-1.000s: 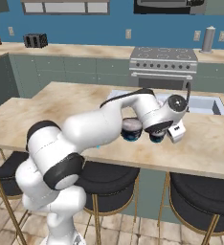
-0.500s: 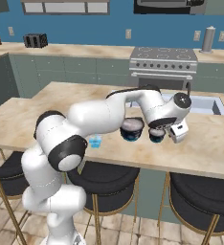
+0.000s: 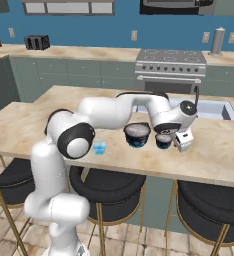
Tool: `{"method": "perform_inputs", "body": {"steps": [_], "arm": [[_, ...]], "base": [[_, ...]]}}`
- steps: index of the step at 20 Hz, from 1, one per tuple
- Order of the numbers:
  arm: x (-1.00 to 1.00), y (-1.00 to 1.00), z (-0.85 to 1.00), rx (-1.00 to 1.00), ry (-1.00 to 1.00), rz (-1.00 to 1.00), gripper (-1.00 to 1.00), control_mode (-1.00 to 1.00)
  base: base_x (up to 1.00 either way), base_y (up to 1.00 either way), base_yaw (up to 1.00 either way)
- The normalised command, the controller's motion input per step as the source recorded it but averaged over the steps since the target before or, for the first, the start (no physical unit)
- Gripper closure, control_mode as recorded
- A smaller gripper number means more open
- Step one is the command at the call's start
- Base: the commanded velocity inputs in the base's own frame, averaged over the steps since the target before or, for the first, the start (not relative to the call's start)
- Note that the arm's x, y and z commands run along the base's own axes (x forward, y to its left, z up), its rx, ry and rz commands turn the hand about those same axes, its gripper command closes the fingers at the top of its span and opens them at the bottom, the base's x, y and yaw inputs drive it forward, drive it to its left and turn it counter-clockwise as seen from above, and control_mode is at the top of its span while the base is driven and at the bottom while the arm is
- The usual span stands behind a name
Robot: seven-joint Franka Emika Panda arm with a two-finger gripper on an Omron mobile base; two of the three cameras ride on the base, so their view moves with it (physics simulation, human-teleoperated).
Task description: Stack the yogurt containers by placing the smaller containers on top of the larger containers.
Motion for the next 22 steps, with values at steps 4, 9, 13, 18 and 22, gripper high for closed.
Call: {"method": "perform_inputs", "body": {"steps": [4,9,13,18,22], "arm": [[0.35,-0.01,-0.26,0.05,0.0,-0.02,-1.0,-1.0],[0.27,-0.04,-0.25,0.08,0.0,-0.01,-1.0,-1.0],[0.23,-0.02,-0.22,0.0,0.0,-0.01,-1.0,-1.0],[0.16,-0.03,-0.16,0.01,0.0,-0.01,-1.0,-1.0],[0.0,0.0,0.0,0.0,0.0,0.0,-1.0,-1.0]], "base": [[0.0,0.0,0.0],[0.0,0.0,0.0],[0.0,0.0,0.0],[0.0,0.0,0.0],[0.0,0.0,0.0]]}}
